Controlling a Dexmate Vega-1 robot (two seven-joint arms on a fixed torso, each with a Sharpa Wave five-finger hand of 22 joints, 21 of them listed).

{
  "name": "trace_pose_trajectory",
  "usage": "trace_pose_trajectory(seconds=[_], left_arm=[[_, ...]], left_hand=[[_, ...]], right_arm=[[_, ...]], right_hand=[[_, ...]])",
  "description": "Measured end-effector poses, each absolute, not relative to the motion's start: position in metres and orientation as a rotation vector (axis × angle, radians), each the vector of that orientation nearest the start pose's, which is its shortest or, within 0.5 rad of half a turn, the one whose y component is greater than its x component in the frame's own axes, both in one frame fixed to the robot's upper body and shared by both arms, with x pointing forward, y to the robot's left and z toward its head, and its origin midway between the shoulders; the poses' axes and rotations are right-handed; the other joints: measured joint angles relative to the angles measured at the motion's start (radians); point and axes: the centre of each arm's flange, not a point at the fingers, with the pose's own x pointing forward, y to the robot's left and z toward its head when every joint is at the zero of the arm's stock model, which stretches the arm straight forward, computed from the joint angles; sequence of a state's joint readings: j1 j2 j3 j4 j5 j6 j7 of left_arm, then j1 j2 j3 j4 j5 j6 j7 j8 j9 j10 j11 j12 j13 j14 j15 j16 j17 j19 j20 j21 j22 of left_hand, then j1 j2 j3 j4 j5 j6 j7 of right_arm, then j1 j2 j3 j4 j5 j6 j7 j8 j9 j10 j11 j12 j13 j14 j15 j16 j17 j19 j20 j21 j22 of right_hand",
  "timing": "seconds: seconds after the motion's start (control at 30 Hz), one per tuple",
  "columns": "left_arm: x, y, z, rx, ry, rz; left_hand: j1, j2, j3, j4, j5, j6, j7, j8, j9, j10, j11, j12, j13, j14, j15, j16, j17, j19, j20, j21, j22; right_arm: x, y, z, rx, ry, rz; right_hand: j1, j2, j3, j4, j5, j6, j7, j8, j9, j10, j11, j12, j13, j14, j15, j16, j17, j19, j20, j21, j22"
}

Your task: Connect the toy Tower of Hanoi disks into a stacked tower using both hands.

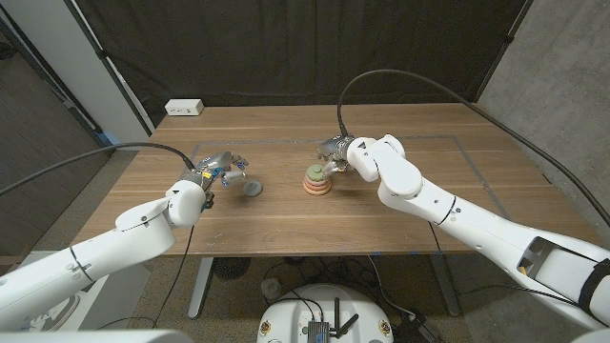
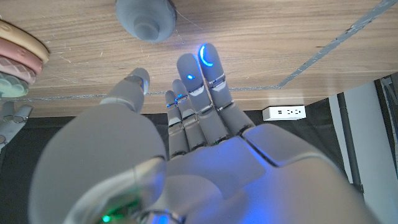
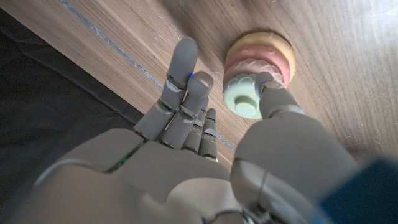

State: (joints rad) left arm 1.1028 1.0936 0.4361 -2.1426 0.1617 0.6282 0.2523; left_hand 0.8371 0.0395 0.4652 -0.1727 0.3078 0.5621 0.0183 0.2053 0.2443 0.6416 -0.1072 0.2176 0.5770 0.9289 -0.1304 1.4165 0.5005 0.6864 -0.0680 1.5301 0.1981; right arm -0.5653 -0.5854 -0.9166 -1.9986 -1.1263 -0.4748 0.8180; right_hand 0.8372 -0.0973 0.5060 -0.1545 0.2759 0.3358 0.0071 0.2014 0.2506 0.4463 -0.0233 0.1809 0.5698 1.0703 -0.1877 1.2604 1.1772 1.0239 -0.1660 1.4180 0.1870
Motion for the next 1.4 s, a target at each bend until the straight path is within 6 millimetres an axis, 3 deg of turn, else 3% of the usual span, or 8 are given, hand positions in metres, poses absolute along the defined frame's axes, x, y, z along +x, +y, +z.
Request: trace_pose_trajectory(seconds=[0.3,0.6,0.87,1.4], left_arm=[[0.528,0.306,-0.025,1.227,-0.354,0.216],[0.527,0.307,-0.023,1.228,-0.360,0.229],[0.524,0.303,-0.018,1.218,-0.367,0.243],[0.514,0.292,-0.012,1.190,-0.379,0.279]], left_hand=[[0.000,0.000,0.003,0.003,0.000,0.000,0.000,0.000,0.000,0.000,0.000,0.000,0.000,0.000,0.000,0.000,0.000,0.000,0.000,0.000,0.000],[0.000,0.000,0.004,0.004,0.000,0.000,0.000,0.000,0.000,0.000,0.000,0.000,0.000,0.000,0.000,0.004,0.000,0.000,0.000,0.005,0.000],[0.000,0.000,0.007,0.002,0.000,-0.002,-0.002,0.000,0.000,-0.013,-0.005,0.000,0.005,0.000,0.000,0.004,0.000,0.000,0.000,0.005,0.003],[0.000,0.000,0.007,0.002,0.000,-0.004,-0.004,0.000,0.000,-0.019,-0.011,0.000,0.005,0.000,0.000,0.004,0.000,0.000,0.000,0.005,0.002]], right_arm=[[0.541,-0.073,0.030,-1.861,-0.349,0.171],[0.534,-0.088,0.025,-1.807,-0.350,0.148],[0.532,-0.106,0.025,-1.710,-0.386,0.077],[0.529,-0.135,0.017,-1.622,-0.421,-0.005]], right_hand=[[0.000,0.000,0.000,0.000,-0.010,0.011,0.011,0.010,-0.005,0.000,0.000,0.005,-0.014,0.000,0.000,-0.011,-0.007,0.000,0.000,0.000,-0.001],[0.033,0.033,-0.004,-0.004,-0.014,0.066,0.016,0.029,-0.009,0.053,-0.005,0.023,-0.031,0.033,-0.015,-0.006,0.005,0.015,-0.007,0.000,0.002],[0.050,0.050,0.000,-0.009,-0.014,0.084,-0.002,0.036,-0.009,0.086,-0.019,0.031,-0.037,0.052,-0.023,0.005,0.018,0.028,-0.009,0.000,0.001],[0.062,0.062,0.000,-0.008,-0.013,0.110,0.002,0.036,-0.009,0.115,-0.025,0.031,-0.046,0.076,-0.032,0.022,0.034,0.042,-0.016,0.000,0.002]])
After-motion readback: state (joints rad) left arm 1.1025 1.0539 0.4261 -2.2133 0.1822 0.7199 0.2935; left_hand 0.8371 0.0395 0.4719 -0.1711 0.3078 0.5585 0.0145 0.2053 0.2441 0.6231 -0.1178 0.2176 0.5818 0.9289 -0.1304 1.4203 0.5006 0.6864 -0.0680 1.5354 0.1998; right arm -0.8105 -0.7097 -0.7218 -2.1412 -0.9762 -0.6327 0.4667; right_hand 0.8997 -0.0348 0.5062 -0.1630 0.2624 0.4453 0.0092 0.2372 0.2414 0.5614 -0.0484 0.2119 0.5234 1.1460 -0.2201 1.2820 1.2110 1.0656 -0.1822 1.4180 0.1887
